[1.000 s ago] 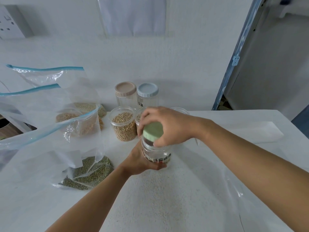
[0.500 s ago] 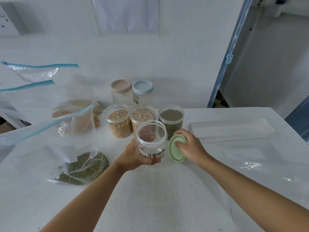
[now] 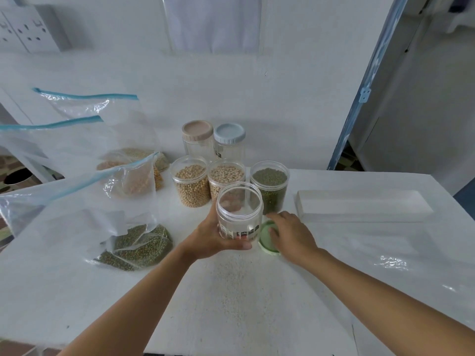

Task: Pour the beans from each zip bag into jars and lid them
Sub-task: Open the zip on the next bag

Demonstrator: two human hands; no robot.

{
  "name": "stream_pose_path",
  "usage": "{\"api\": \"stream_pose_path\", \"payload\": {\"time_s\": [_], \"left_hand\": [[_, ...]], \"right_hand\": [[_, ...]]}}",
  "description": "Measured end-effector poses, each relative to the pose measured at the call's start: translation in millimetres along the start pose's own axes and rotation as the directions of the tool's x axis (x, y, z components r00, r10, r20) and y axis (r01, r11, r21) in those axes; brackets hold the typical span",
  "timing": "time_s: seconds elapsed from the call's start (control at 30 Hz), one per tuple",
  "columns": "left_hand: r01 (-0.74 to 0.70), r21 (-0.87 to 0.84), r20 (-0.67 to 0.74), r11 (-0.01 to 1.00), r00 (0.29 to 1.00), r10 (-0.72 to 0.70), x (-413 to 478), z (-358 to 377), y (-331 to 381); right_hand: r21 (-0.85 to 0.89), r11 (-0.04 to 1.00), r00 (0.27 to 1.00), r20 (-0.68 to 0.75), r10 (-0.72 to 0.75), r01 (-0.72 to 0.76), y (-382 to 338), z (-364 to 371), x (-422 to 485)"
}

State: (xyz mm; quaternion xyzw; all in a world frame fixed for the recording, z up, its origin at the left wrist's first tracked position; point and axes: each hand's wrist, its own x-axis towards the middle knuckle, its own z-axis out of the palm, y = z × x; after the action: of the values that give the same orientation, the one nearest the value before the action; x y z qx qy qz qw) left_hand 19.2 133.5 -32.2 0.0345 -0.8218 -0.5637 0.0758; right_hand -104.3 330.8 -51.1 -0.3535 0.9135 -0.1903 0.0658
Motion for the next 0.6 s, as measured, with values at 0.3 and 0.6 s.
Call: {"api": "stream_pose_path", "payload": {"time_s": [0.3, 0.6], "left_hand": [[0.061, -0.095, -0.074, 0.994, 0.995, -0.068, -12.3, -46.2, 51.6], [-0.083, -0.108, -0.374, 0.991, 0.927, 0.037, -48.4, -70.8, 106.4]], "right_hand": [[0.455, 0.889, 0.981, -0.143, 0.131, -0.052, -46.9, -63.2, 10.6], [0.577, 0.778, 0.948, -0.312, -0.072, 0.249, -111.8, -97.5, 23.2]]}}
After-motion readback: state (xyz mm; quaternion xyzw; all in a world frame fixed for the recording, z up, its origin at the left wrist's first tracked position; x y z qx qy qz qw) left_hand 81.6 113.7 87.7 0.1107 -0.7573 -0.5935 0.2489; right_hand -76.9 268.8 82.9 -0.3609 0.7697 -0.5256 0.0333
